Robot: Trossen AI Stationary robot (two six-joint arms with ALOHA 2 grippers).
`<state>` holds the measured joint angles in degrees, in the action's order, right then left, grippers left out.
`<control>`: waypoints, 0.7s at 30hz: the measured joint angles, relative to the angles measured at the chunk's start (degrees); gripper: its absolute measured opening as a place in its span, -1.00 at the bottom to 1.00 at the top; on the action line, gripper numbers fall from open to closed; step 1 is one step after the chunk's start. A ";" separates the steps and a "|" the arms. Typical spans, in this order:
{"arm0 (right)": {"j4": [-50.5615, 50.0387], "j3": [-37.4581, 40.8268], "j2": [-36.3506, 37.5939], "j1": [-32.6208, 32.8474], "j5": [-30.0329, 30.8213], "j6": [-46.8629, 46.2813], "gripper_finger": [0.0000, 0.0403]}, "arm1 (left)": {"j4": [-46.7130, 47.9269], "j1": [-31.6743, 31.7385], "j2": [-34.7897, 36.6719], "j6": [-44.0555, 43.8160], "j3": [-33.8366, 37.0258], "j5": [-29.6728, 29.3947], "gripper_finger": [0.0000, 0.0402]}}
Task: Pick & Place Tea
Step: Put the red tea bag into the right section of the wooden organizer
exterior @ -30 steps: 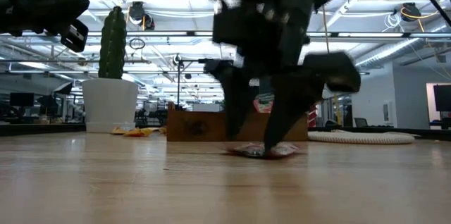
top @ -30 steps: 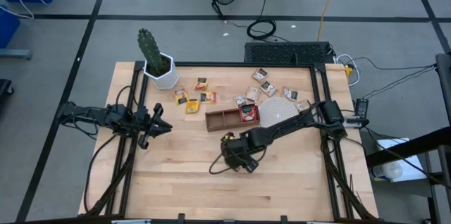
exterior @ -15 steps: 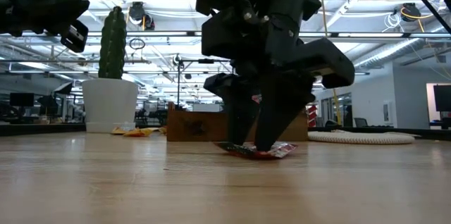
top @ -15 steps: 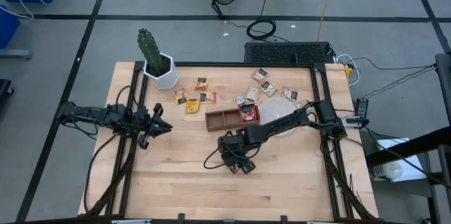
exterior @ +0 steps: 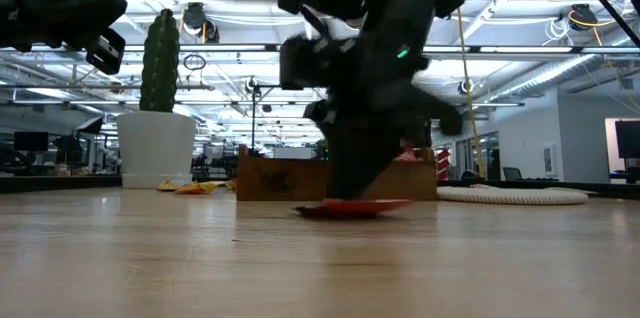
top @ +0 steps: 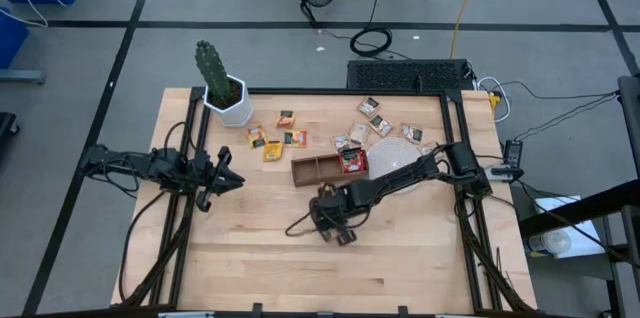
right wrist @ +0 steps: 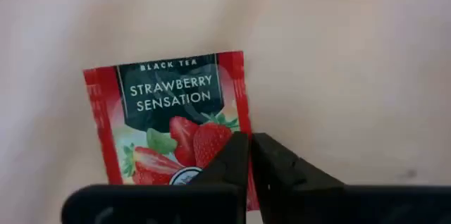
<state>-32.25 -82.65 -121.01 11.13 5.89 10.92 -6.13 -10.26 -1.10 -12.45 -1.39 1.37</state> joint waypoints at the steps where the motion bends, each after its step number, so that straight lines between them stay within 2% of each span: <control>1: 0.98 0.00 0.16 -0.16 3.59 -2.56 -0.98 | 0.00 0.00 0.00 0.00 0.00 0.00 -0.71; 4: 3.58 0.27 1.53 -0.19 9.22 -5.26 -0.99 | 0.01 0.00 0.00 0.00 0.00 0.00 -0.71; 6: 5.90 0.55 2.56 0.26 10.18 -5.69 -0.98 | -0.01 0.00 -0.02 0.00 0.00 0.03 -0.71; 9: 10.76 0.38 5.09 1.46 8.46 -3.91 -1.00 | 0.30 0.00 -0.02 0.00 0.00 0.03 -0.71; 13: 11.22 0.06 6.67 2.19 0.54 3.29 -0.90 | 0.06 0.00 0.00 0.00 0.00 0.02 -0.71; 16: 9.76 0.37 6.62 2.65 -2.82 5.08 -0.66 | -0.01 0.01 -0.01 0.00 0.00 0.02 -0.71; 21: 7.74 0.17 6.13 3.35 -3.12 6.40 -0.04 | 0.00 0.00 -0.02 0.00 0.00 0.02 -0.71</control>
<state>-24.51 -82.48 -114.88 14.48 2.77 17.33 -6.13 -10.26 -1.13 -12.45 -1.39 1.39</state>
